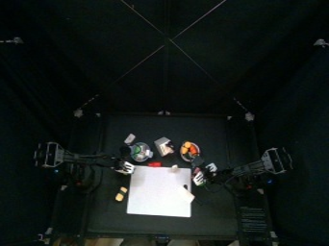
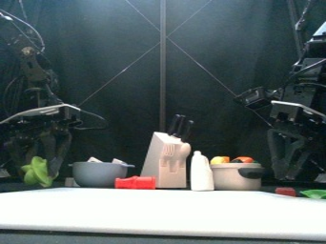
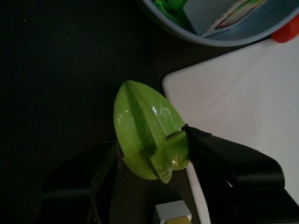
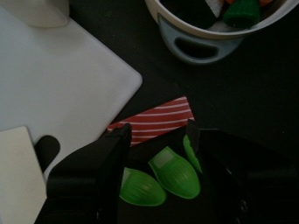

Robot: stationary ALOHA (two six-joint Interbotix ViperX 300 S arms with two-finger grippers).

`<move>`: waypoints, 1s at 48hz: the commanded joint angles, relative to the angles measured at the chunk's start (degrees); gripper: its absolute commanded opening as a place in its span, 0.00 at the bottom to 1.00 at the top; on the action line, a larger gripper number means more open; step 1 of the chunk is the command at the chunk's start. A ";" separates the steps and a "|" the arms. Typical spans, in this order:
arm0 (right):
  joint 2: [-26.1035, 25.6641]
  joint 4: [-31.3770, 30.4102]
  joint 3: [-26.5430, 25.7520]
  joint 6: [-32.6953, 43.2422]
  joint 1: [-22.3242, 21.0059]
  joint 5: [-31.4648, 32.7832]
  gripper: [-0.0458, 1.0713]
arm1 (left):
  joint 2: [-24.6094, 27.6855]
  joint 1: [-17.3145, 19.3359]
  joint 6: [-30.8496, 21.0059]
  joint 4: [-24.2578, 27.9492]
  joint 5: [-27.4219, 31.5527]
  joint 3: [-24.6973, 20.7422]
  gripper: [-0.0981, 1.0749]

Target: Place starfruit onto cutting board

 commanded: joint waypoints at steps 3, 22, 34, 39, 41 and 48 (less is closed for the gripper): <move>-0.62 -0.26 -0.88 0.00 -0.18 0.00 0.83 | -2.64 -1.05 -0.18 -0.88 0.70 -2.29 0.62; -0.79 0.09 -0.79 0.00 -0.18 0.00 0.83 | -0.18 -11.16 -0.62 -10.63 -8.35 -9.14 0.62; -0.97 0.26 -0.70 -0.09 -0.18 0.00 0.83 | 9.32 -13.10 -0.62 -10.99 -20.48 -13.27 0.62; -0.97 0.18 -0.70 0.00 -0.18 0.09 0.83 | 13.89 -13.45 -0.62 -11.34 -26.02 -15.91 0.62; -0.97 0.18 -0.70 0.00 -0.09 0.09 0.83 | 15.56 -13.54 -0.53 -11.25 -27.33 -16.87 0.62; -0.88 0.00 -0.53 0.00 -0.09 0.09 0.83 | 20.30 -13.45 -0.26 -10.81 -28.92 -20.13 0.62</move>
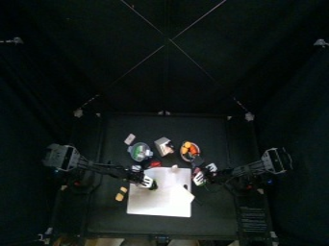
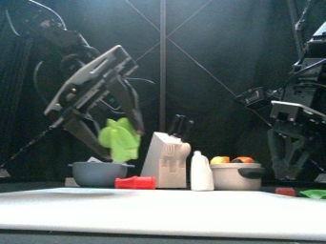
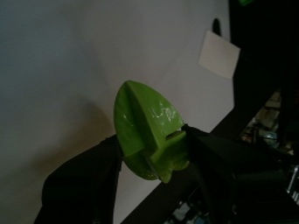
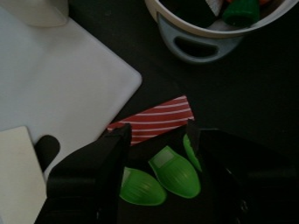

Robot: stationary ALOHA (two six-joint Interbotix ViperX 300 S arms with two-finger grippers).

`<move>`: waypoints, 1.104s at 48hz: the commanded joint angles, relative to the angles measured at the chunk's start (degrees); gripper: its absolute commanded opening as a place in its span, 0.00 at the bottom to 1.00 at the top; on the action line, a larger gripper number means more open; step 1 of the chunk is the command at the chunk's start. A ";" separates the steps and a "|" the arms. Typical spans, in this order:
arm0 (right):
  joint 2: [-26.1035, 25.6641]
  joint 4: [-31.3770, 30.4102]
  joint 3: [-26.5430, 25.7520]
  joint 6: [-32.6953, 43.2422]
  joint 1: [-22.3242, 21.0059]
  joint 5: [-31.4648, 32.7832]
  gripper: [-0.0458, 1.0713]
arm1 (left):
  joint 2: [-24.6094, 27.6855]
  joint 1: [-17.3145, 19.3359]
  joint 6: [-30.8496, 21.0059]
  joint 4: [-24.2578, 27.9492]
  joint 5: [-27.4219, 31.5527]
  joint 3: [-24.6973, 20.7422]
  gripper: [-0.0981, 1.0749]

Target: Place starfruit onto cutting board

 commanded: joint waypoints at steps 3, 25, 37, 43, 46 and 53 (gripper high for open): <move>-0.79 -0.18 -0.53 0.00 0.00 0.09 0.83 | 2.46 0.00 0.26 1.05 -0.88 -4.04 0.62; -0.62 -0.26 -0.53 0.00 0.00 0.00 0.83 | 5.27 -0.35 0.26 2.37 -1.23 -6.33 0.65; -0.62 -0.35 -0.70 0.00 0.00 0.00 0.83 | 5.27 -0.79 0.26 2.37 -1.58 -6.15 0.78; -0.62 -0.35 -0.70 0.00 0.00 0.00 0.83 | 5.19 -1.05 0.26 2.37 -1.58 -6.06 0.82; -0.53 -0.35 -0.70 0.00 0.00 0.09 0.83 | 5.10 -1.14 0.26 2.37 -1.58 -6.06 0.83; -0.53 -0.35 -0.70 0.00 -0.09 0.00 0.83 | 5.01 -1.32 0.26 2.37 -1.58 -5.80 0.83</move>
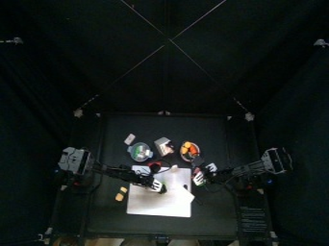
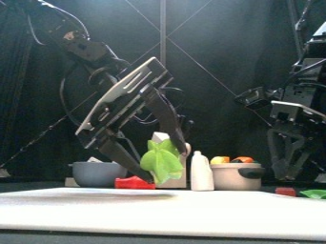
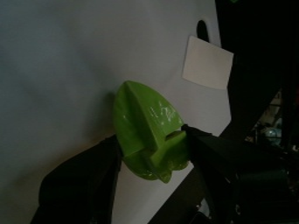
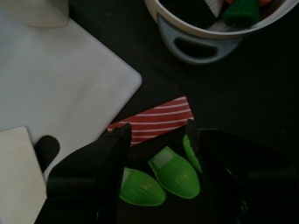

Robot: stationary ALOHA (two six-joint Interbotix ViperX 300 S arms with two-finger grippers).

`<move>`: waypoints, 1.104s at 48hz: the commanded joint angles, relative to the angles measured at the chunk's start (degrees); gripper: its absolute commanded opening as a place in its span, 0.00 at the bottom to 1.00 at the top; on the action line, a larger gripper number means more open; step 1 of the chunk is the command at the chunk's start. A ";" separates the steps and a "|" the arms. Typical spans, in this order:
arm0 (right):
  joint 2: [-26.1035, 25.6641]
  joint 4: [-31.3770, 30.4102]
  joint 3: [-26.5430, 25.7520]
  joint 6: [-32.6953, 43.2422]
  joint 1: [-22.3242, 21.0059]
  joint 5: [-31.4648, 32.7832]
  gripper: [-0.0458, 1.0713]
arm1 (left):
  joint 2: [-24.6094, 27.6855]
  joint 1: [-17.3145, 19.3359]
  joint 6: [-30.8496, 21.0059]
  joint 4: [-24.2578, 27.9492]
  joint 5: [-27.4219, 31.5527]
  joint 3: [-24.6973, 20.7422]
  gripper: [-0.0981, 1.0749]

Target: Place starfruit onto cutting board

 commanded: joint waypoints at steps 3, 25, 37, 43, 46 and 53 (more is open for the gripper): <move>-0.62 -0.18 -0.70 0.00 0.00 0.00 0.83 | -1.05 -0.18 0.35 0.26 -0.35 -0.44 0.83; -0.62 -0.18 -0.70 0.00 -0.09 -0.09 0.83 | -1.32 -0.44 0.79 0.18 -3.87 1.14 0.84; -0.62 -0.18 -0.70 0.00 -0.09 -0.09 0.83 | -1.49 -0.97 0.97 0.35 -4.04 1.41 0.97; -0.62 -0.18 -0.70 0.00 -0.09 -0.09 0.83 | -1.58 -1.05 0.88 0.18 -4.04 1.58 0.96; -0.62 -0.18 -0.70 0.00 0.00 0.00 0.83 | -1.85 -0.97 0.88 0.35 -4.04 1.58 0.96; -0.62 -0.18 -0.70 0.00 0.00 -0.09 0.83 | -3.25 -0.79 0.88 0.35 -4.22 2.20 0.96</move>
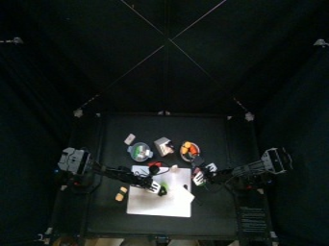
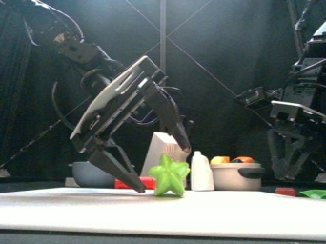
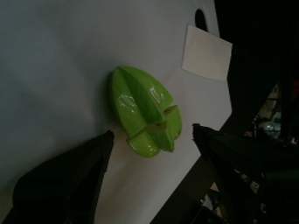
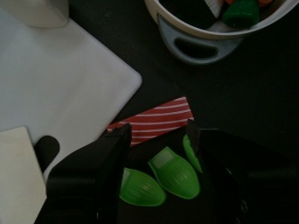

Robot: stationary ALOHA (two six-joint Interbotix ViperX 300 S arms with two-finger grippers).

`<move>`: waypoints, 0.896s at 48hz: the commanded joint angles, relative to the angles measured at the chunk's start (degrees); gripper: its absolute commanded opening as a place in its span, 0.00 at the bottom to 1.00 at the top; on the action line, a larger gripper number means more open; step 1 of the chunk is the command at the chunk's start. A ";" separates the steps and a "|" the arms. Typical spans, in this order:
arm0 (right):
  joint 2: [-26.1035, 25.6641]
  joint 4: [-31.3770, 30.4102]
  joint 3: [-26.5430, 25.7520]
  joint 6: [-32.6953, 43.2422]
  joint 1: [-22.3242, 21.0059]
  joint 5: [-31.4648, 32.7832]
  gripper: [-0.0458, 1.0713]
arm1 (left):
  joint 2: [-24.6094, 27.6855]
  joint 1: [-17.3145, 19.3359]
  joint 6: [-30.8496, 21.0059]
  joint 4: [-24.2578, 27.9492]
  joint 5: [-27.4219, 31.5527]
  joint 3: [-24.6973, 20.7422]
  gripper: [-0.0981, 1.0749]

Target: Place starfruit onto cutting board

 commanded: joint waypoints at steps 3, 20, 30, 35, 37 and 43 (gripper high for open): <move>-0.62 -0.18 -0.88 0.00 0.00 -0.09 0.83 | -3.43 0.35 0.09 0.18 -0.53 0.09 0.96; -0.62 -0.26 -1.41 -0.09 0.00 -0.09 0.83 | -8.79 0.62 0.79 4.04 -0.44 2.90 0.96; -1.76 -0.18 -1.85 -0.18 0.26 0.09 0.83 | -11.34 1.67 0.97 6.77 -0.44 3.96 0.96; -3.96 -0.18 -2.29 -0.26 0.35 0.62 0.83 | -12.74 2.20 1.23 9.32 -0.44 3.87 0.96; -5.45 -0.18 -2.55 -0.35 0.88 0.79 0.83 | -13.71 2.55 1.32 10.81 -0.35 3.96 0.96; -10.46 -0.26 -3.08 -0.35 4.66 0.53 0.83 | -17.40 3.78 2.37 17.75 -0.09 4.04 0.96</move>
